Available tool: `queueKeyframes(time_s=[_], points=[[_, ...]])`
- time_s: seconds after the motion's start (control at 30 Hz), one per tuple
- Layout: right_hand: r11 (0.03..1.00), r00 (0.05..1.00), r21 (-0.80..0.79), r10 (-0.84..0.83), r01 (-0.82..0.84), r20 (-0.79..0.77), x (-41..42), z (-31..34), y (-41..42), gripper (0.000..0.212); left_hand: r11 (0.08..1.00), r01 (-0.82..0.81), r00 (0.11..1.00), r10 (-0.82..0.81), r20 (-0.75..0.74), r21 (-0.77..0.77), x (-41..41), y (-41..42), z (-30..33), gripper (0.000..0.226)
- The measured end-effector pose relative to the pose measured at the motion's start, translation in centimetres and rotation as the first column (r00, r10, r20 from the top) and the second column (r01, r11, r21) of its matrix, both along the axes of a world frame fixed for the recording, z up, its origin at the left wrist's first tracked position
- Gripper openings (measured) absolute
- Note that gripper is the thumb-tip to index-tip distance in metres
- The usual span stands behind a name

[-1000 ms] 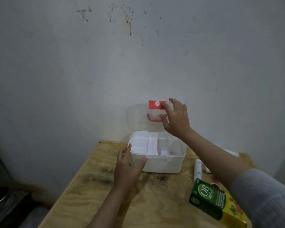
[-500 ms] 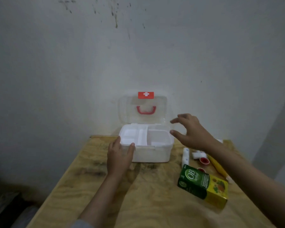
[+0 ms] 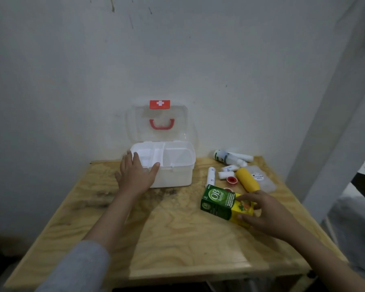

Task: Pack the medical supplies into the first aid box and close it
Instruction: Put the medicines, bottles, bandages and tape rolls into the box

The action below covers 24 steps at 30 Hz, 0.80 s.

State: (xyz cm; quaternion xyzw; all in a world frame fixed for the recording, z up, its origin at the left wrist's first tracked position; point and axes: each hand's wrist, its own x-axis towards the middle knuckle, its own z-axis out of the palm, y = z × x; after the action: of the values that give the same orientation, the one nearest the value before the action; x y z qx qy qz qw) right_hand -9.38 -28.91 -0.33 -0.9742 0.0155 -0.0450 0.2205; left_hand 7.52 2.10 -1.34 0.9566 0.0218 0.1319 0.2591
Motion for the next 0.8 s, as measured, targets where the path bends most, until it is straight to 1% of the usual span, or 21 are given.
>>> queueKeyframes(time_s=[0.13,0.2,0.23,0.3,0.4,0.47,0.6,0.7,0.8], points=[[0.979,0.998,0.201,0.0,-0.014,0.07,-0.3,0.1,-0.3,0.044,1.0,0.012,1.0,-0.013,-0.023,-0.011,-0.2,0.2,0.0,0.092],[0.949,0.988,0.311,-0.005,-0.044,0.155,-0.2,1.2,0.1,0.045,1.0,0.015,0.999,-0.015,-0.031,-0.004,-0.3,0.1,0.1,0.091],[0.936,0.978,0.348,-0.012,-0.063,0.208,0.0,1.8,0.4,0.043,1.0,0.014,0.999,-0.014,-0.036,-0.002,-0.3,0.1,0.2,0.09],[0.926,0.953,0.365,-0.019,-0.097,0.301,0.9,3.3,1.2,0.038,1.0,0.015,0.999,-0.014,-0.044,0.01,-0.4,0.0,0.3,0.089],[0.948,0.916,0.294,-0.008,-0.121,0.402,3.0,5.8,2.6,0.036,0.999,0.025,0.997,-0.023,-0.068,0.04,-0.5,0.0,0.6,0.084],[0.973,0.91,0.202,0.02,-0.114,0.415,5.0,7.3,3.6,0.036,0.998,0.031,0.995,-0.025,-0.092,0.062,-0.5,0.1,1.0,0.078],[0.999,0.934,-0.011,0.048,-0.047,0.355,9.8,9.0,5.6,0.041,0.993,0.045,0.991,-0.031,-0.13,0.108,-0.7,0.2,1.6,0.072],[0.987,0.95,-0.16,0.062,-0.014,0.304,12.7,9.5,7.2,0.039,0.992,0.037,0.991,-0.021,-0.133,0.12,-0.7,0.2,1.7,0.073],[0.971,0.964,-0.238,0.088,-0.027,0.25,14.9,9.6,8.7,0.037,0.991,0.038,0.993,-0.023,-0.12,0.125,-0.7,0.3,1.5,0.073]])
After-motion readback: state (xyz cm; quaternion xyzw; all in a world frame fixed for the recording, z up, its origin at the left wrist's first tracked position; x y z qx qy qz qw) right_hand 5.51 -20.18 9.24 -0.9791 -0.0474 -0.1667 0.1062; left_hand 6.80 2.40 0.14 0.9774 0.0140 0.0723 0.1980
